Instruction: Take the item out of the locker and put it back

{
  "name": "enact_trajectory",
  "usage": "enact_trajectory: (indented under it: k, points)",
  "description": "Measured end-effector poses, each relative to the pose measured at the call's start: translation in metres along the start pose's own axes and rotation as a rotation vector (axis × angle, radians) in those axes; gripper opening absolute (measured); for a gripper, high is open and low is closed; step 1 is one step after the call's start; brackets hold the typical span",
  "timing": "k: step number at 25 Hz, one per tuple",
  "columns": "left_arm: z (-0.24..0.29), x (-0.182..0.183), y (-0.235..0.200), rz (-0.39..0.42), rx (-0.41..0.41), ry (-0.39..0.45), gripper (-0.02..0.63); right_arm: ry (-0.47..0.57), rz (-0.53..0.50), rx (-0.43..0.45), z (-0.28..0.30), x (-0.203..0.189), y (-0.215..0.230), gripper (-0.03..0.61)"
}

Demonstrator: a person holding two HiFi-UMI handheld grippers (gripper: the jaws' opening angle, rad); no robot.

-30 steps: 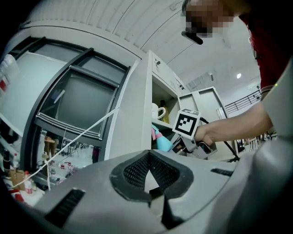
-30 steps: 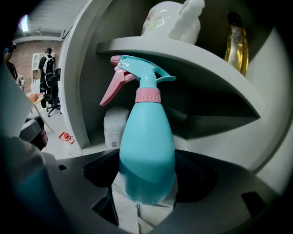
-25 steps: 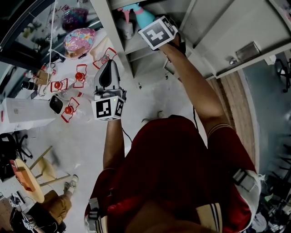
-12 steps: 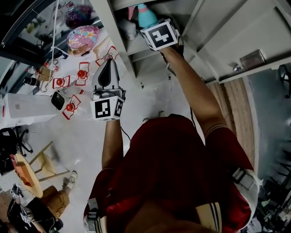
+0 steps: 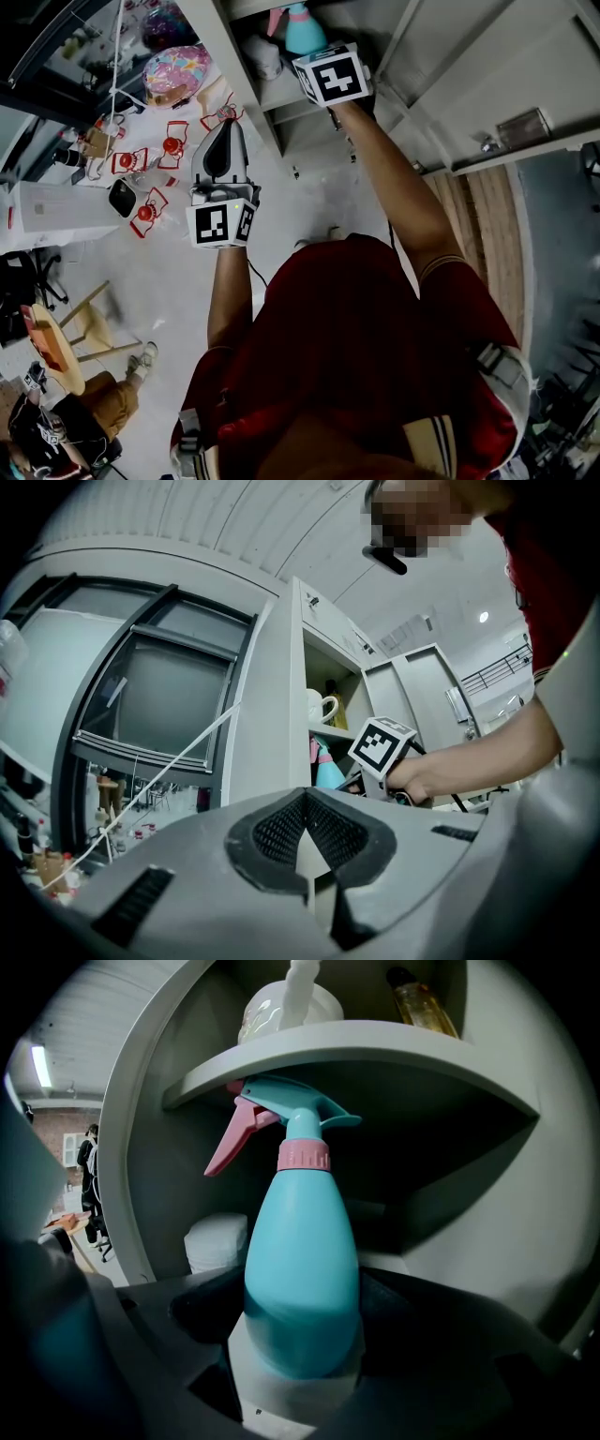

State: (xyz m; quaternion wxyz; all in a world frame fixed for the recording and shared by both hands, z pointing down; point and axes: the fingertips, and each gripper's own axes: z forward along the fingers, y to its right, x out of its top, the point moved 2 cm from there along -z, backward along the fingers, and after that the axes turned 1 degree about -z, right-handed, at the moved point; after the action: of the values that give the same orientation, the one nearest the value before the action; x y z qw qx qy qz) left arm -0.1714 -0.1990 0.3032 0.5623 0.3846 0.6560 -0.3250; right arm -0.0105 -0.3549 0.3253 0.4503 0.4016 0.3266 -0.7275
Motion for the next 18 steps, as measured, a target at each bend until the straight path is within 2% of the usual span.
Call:
enact_trajectory:
  k: [9, 18]
  points:
    - [-0.001, -0.003, 0.002, 0.009, 0.023, -0.009, 0.006, 0.020, 0.028, 0.012, 0.011, -0.002, 0.006, 0.371]
    - [0.009, -0.001, 0.011, 0.010, 0.009, -0.008, 0.006, 0.037, 0.021, 0.010, 0.014, 0.000, 0.006, 0.371]
